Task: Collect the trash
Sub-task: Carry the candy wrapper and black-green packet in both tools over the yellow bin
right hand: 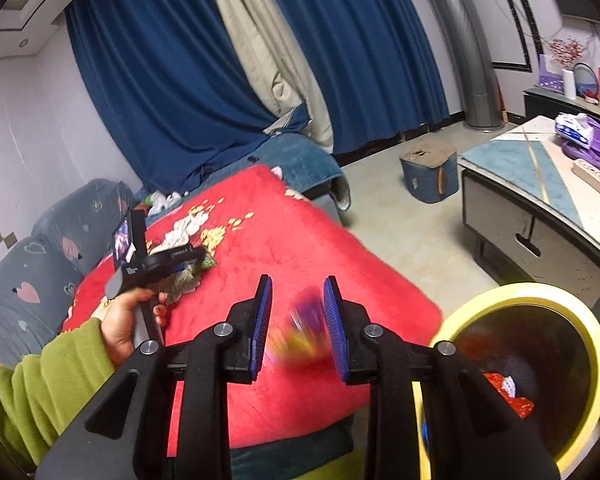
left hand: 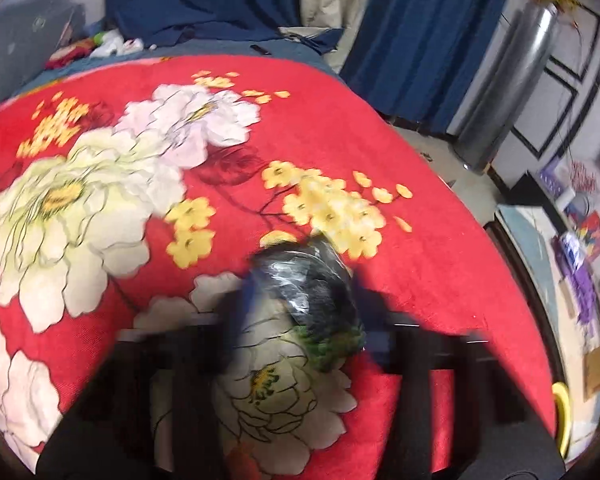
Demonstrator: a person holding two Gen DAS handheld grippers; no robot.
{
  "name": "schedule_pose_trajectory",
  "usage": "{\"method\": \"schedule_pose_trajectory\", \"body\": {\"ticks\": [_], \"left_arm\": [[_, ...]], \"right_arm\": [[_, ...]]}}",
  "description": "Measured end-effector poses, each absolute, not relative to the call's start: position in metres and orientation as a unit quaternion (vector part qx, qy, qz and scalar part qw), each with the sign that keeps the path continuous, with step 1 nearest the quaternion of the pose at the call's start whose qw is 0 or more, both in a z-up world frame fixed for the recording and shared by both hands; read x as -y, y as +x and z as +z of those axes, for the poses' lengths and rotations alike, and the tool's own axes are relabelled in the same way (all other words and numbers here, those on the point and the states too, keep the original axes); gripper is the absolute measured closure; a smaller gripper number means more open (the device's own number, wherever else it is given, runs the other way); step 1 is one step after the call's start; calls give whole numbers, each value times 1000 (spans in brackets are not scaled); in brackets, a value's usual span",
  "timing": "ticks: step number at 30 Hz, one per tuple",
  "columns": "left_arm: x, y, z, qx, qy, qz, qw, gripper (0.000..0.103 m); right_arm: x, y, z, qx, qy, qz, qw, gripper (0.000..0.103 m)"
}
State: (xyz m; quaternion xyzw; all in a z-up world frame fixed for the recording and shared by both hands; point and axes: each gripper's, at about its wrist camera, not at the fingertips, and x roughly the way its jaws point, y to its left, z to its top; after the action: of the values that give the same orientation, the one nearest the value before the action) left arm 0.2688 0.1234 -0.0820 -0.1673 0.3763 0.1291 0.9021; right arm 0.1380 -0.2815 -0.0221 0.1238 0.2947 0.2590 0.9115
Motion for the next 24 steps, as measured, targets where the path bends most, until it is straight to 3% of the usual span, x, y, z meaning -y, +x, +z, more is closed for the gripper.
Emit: {"method": "schedule_pose_trajectory", "body": {"ticks": [2,5,16,24], "left_arm": [[-114,270,-76,-367,-145,120,911,96],[-97,266,-64,-353,-129,90,922,102],[31,216,-21,-310,-94,-139,936,103],[112,191,-31,-329,-68,-263,904,103]], "right_arm": [[295,132,-20,-291,128,248,915,77],[312,127,-21,-290,135,233,918,77],[362,120,-44,-307,159,173,922,77],[371,112,-56,-315,143,156,925,77]]}}
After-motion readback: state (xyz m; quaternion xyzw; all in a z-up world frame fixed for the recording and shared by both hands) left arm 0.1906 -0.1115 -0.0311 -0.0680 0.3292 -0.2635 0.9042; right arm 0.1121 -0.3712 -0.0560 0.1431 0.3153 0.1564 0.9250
